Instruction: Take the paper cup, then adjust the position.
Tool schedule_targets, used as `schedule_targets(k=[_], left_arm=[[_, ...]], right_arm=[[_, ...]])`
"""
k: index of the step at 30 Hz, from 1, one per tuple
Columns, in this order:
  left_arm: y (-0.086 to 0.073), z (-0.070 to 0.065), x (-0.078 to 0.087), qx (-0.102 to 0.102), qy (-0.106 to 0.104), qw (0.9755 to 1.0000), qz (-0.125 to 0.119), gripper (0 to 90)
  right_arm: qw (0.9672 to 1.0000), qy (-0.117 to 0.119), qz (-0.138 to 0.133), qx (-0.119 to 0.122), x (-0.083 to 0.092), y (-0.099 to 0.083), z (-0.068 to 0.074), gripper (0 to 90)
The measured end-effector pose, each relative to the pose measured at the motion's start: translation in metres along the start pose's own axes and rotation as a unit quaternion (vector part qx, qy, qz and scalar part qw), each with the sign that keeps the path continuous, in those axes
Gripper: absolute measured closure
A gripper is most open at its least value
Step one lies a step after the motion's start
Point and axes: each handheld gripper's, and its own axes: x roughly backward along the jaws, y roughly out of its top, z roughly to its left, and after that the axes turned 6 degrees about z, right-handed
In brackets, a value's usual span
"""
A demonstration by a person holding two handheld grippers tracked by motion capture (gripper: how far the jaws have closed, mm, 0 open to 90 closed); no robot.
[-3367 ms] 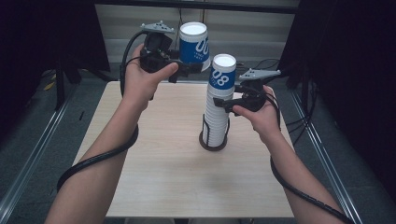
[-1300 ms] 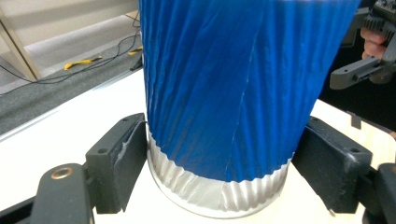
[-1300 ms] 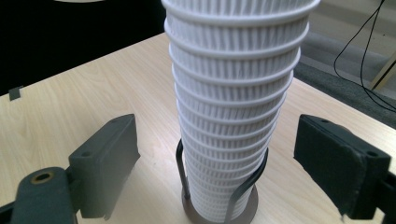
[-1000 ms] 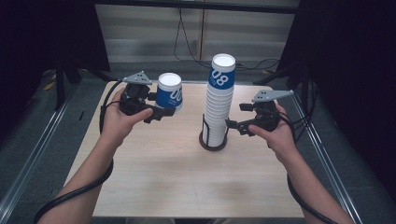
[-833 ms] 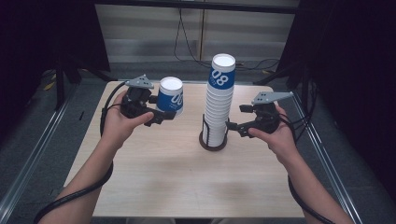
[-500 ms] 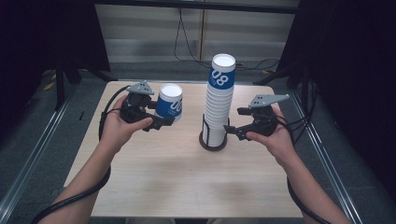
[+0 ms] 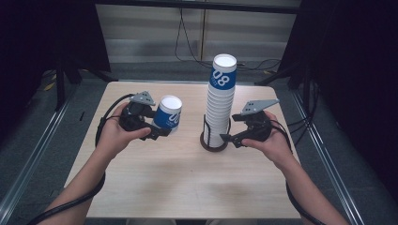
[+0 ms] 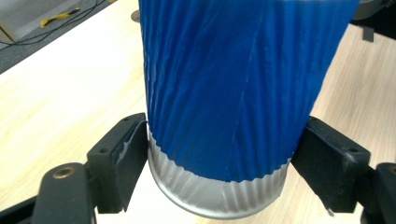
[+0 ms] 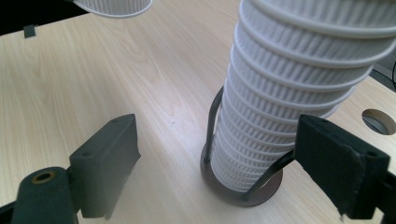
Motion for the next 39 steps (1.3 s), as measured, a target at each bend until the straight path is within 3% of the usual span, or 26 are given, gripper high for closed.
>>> schedule_targets(k=[14, 15, 27, 33, 36, 39], left_arm=[[-0.007, -0.004, -0.004, -0.016, -0.005, 0.9994, 0.029, 21.9], [-0.006, -0.004, -0.004, -0.025, -0.006, 0.999, 0.036, 21.9], [-0.005, -0.017, -0.023, -0.054, -0.013, 0.9957, 0.073, 21.9], [-0.005, -0.022, -0.03, -0.057, -0.014, 0.9947, 0.084, 21.8], [-0.004, -0.024, -0.033, -0.073, -0.013, 0.9923, 0.099, 21.8], [-0.005, -0.028, -0.037, -0.069, -0.017, 0.9925, 0.099, 21.8]], right_arm=[[1.0, 0.006, 0.003, 0.001, -0.008, -0.005, 0.006, 13.2], [1.0, 0.008, 0.005, 0.0, -0.008, -0.006, 0.006, 13.2], [0.9996, 0.017, 0.019, 0.012, -0.009, -0.011, 0.007, 13.3], [0.9989, 0.026, 0.033, 0.023, -0.011, -0.015, 0.009, 13.4], [0.9986, 0.026, 0.038, 0.024, -0.012, -0.017, 0.01, 13.4], [0.9985, 0.024, 0.044, 0.022, -0.013, -0.018, 0.011, 13.4]])
